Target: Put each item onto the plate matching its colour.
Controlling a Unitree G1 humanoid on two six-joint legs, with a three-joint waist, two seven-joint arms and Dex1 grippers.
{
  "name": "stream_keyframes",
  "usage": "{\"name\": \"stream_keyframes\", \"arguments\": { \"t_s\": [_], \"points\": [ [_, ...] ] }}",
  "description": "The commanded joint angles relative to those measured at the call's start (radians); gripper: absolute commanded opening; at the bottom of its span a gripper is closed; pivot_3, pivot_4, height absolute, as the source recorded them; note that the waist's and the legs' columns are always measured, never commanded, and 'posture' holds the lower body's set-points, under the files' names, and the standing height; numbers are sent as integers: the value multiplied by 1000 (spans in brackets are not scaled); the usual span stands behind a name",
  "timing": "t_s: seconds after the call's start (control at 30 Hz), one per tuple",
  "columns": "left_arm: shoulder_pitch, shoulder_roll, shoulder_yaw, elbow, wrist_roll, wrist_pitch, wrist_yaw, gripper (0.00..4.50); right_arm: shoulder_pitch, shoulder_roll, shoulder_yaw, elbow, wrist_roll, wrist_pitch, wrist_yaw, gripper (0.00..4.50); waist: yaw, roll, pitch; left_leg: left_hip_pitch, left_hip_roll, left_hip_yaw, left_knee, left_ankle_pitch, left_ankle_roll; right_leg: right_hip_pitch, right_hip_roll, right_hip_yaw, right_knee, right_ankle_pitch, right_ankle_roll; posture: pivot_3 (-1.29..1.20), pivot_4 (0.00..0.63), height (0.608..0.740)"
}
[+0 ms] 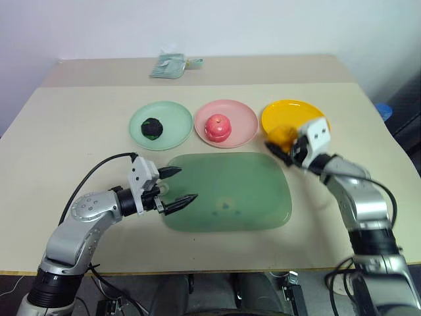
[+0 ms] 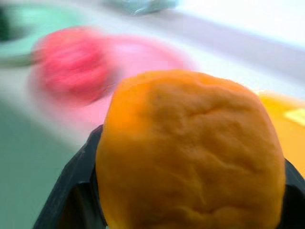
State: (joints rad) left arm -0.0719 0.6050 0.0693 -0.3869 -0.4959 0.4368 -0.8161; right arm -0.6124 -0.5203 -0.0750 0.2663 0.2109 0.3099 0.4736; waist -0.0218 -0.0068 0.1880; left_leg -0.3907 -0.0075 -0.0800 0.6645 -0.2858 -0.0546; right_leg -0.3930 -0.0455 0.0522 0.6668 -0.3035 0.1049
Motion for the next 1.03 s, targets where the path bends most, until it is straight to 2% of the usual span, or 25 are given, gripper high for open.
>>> {"name": "stream_keyframes", "arguments": {
  "t_s": [0.03, 0.1, 0.17, 0.27, 0.37, 0.5, 0.67, 0.83, 1.03],
  "points": [
    [24, -2, 65, -44, -35, 14, 39, 4500, -174, 27, -19, 300, -74, -62, -122, 2572, 1, 0, 0, 0, 0, 0, -1, 0, 0, 0, 0, 0, 0, 0, 0, 0, 150, 740],
    [55, 4, 90, -82, -41, 27, 61, 4500, -277, 43, -31, 479, -86, -105, -145, 3664, 1, 0, 0, -1, 0, 1, -1, 0, 0, -1, 0, 0, -1, 0, 0, 0, 150, 740],
    [74, 5, 105, -113, -46, 39, 84, 4500, -329, 41, -33, 571, -95, -162, -136, 4480, 3, 0, 0, -2, 0, 1, -2, 0, 0, -2, -1, 1, -2, 0, 0, 0, 150, 740],
    [98, -2, 154, -147, -56, 52, 137, 4500, -332, 5, -8, 562, -131, -278, -96, 4480, 5, 0, 0, -3, -1, 1, -2, 0, 0, -3, -1, 1, -2, 0, 0, 0, 150, 740],
    [127, -3, 216, -147, -43, 38, 179, 4500, -253, -52, -39, 451, -88, -322, 25, 4480, 5, 1, 0, -3, 0, 2, -2, 0, 0, -3, -1, 1, -1, 0, 0, 0, 150, 740],
    [161, 4, 303, -105, 8, 1, 234, 4500, -80, -140, -91, 264, 6, -275, 199, 4480, 8, 0, 0, -2, 0, 1, -2, 0, 0, -1, -1, 0, -2, 0, 0, 0, 150, 740],
    [262, 20, 430, -29, 44, -65, 216, 4500, 268, -260, -169, -30, 139, -133, 399, 4480, 7, 1, 0, -1, 1, 1, -2, -1, 1, -1, -1, 1, -2, 0, 0, 0, 150, 740],
    [330, 19, 491, 16, 22, -94, 175, 4500, 486, -306, -246, -198, 242, -15, 480, 4480, 1, 1, 0, 1, 2, 2, -2, -1, 1, 1, 0, 1, -2, 0, 0, 0, 150, 740],
    [352, 6, 494, 11, 15, -96, 174, 4500, 510, -316, -264, -209, 237, 22, 478, 4480, 5, 1, 0, 3, 2, 2, -1, -1, 1, 3, 0, 1, -2, 0, -1, 0, 150, 740]
  ]
}}
